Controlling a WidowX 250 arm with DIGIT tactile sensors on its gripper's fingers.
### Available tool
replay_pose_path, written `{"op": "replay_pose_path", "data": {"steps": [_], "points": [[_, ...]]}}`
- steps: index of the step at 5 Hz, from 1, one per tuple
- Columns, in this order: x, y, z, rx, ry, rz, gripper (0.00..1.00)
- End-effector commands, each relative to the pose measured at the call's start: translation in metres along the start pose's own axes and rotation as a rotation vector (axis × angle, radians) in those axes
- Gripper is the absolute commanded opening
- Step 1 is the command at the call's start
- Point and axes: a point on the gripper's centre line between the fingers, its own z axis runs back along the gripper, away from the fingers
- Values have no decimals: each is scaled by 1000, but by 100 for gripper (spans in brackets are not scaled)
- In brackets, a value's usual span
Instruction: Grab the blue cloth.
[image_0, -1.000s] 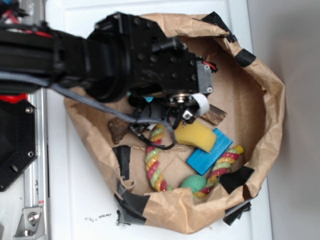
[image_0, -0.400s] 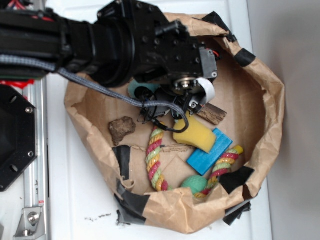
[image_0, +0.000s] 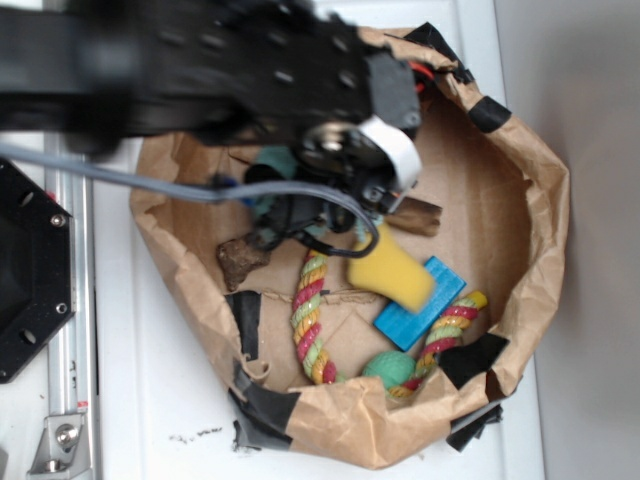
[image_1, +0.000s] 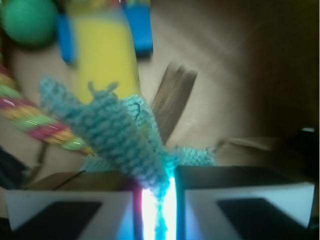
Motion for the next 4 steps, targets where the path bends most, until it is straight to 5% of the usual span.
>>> {"op": "replay_pose_path", "data": {"steps": [1,3,4], "points": [[27,1,93,-75,-30,209,0],[31,-4,88,-110,57,544,0],[29,-4,76,-76,112,579,0]]}}
